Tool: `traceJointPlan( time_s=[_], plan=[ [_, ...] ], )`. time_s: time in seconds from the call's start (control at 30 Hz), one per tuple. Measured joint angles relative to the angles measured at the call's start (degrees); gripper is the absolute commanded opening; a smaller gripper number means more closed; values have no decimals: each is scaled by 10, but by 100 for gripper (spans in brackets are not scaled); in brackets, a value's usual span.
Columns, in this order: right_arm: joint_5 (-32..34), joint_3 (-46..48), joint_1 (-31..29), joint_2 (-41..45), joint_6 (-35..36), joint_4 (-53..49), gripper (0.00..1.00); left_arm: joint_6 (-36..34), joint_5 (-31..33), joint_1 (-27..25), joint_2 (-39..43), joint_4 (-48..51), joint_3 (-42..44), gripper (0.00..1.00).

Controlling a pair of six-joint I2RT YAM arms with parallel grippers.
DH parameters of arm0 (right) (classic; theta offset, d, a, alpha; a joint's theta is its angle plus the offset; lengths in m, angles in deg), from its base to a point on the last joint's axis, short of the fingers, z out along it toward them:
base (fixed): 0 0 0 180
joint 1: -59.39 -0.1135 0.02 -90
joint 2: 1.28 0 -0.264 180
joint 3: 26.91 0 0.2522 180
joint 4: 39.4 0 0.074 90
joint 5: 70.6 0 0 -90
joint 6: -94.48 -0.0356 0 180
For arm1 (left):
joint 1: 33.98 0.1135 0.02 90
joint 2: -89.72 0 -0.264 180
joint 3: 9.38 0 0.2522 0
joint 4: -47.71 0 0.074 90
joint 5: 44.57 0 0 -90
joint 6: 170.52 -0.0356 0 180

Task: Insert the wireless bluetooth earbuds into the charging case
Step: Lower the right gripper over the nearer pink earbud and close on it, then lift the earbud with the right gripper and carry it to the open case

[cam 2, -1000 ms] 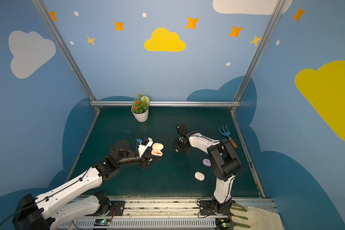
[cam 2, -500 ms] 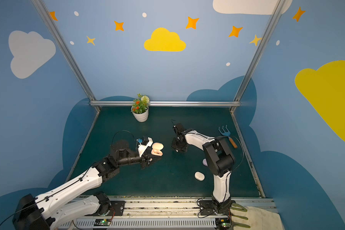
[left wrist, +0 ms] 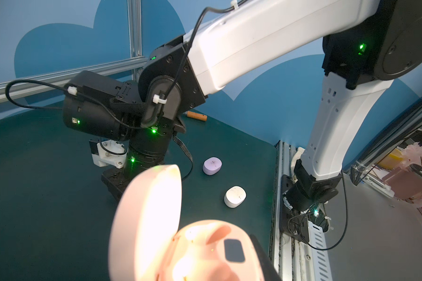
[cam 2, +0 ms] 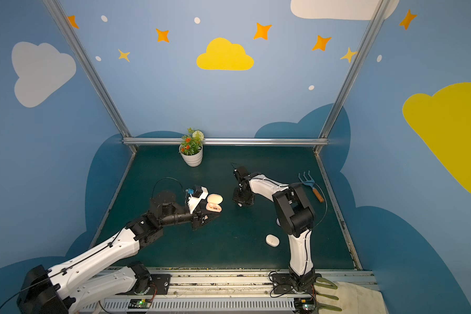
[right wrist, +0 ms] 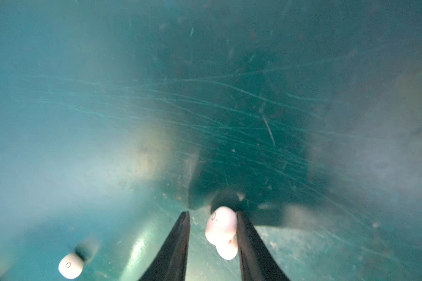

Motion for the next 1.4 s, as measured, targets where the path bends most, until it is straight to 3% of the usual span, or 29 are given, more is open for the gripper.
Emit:
traceJointPlan(
  time_s=[0.6,0.97,1.4],
  plan=[
    [41,-60,-7,-36,15,-61,34,1,0,2,10,-2,0,12],
    [45,-64,-11,-39,17,-73,17,1,0,2,12,-1,0,12],
    [32,-25,-8,-13,21,-33,11,1,1,2,16,-1,0,11]
  ],
)
